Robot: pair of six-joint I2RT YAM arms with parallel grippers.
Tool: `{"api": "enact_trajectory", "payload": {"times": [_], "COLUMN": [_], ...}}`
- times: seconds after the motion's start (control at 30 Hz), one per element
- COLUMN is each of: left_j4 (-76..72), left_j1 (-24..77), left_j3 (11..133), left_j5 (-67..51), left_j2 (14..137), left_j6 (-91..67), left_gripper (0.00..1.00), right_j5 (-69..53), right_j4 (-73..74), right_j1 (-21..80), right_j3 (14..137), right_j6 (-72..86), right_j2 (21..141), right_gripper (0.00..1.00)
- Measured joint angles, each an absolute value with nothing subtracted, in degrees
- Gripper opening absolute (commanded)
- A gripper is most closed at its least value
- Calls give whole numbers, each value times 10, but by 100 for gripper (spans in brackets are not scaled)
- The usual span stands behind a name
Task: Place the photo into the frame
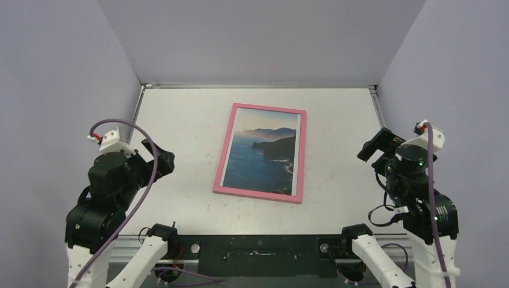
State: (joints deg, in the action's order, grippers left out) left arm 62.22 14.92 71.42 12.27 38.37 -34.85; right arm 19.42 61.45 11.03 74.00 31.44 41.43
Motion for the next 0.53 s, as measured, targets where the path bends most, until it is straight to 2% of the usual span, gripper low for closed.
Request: {"api": "enact_trajectory", "payload": {"times": [0.27,0.53], "left_j4": [712,761], "left_j1": [149,144], "left_j3": [856,896], "left_j5": [163,164], "left_j2": [305,286], "left_j6": [-338,-322], "left_gripper": [97,97], "right_j5": [229,244], "right_j4": [689,728], "right_j1": [110,110], "right_j3": [826,869], "right_j6": [302,289], "right_j2": [387,384], "right_gripper": [100,100]}}
